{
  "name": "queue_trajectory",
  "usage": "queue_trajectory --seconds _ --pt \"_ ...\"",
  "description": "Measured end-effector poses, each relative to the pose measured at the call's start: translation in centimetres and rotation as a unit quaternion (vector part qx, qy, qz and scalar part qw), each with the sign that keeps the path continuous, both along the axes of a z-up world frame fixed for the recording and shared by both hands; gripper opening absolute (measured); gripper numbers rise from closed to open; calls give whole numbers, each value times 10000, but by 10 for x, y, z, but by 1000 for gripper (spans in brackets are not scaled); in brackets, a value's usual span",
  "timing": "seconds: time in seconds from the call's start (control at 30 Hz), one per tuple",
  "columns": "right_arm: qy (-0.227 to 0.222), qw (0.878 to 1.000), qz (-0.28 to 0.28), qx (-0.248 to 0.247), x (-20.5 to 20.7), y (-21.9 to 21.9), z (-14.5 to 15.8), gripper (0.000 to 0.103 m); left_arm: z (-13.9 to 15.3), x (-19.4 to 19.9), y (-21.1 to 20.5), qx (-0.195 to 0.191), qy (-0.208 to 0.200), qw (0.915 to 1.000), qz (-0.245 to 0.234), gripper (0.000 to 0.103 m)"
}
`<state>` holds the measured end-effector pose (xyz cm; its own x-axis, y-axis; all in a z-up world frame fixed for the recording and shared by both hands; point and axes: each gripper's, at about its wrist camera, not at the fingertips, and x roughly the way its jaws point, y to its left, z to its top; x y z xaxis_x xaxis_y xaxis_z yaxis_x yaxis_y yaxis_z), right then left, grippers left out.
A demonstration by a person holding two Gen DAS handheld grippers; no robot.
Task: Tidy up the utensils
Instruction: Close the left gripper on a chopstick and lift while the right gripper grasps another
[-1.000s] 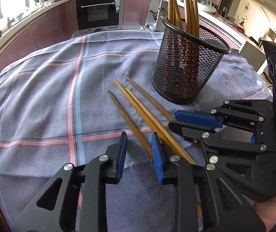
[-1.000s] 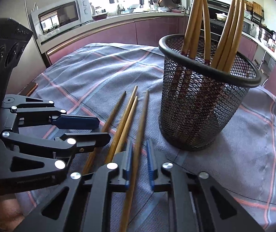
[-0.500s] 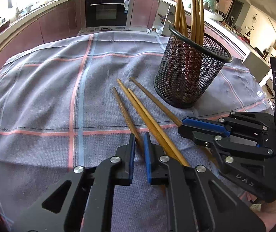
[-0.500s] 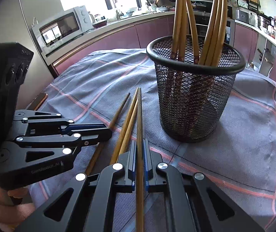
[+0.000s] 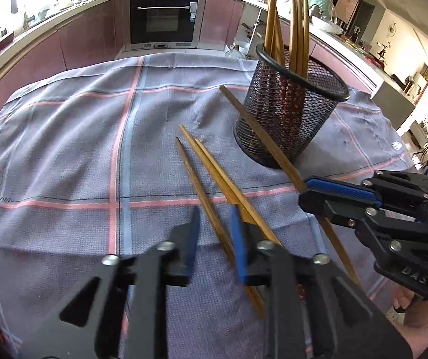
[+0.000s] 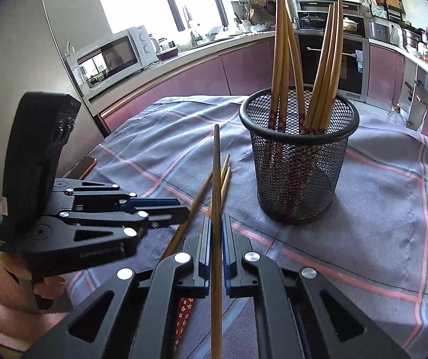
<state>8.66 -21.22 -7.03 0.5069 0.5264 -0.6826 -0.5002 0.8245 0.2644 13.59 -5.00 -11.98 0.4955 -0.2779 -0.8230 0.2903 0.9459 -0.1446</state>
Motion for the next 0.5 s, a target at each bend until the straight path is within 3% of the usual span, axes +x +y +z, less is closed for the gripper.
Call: queue_trajectory --seconds 0.2,0.27,0.5 --pt "17 10000 6 -60 0 2 -3 5 -10 8 -8 278 -17 9996 -22 24" --pt "15 10000 0 -54 0 1 -3 5 -10 9 -10 338 -33 9994 -7 15" --pt "-66 10000 26 -28 -4 2 -1 5 -9 8 -9 228 -16 9997 75 8"
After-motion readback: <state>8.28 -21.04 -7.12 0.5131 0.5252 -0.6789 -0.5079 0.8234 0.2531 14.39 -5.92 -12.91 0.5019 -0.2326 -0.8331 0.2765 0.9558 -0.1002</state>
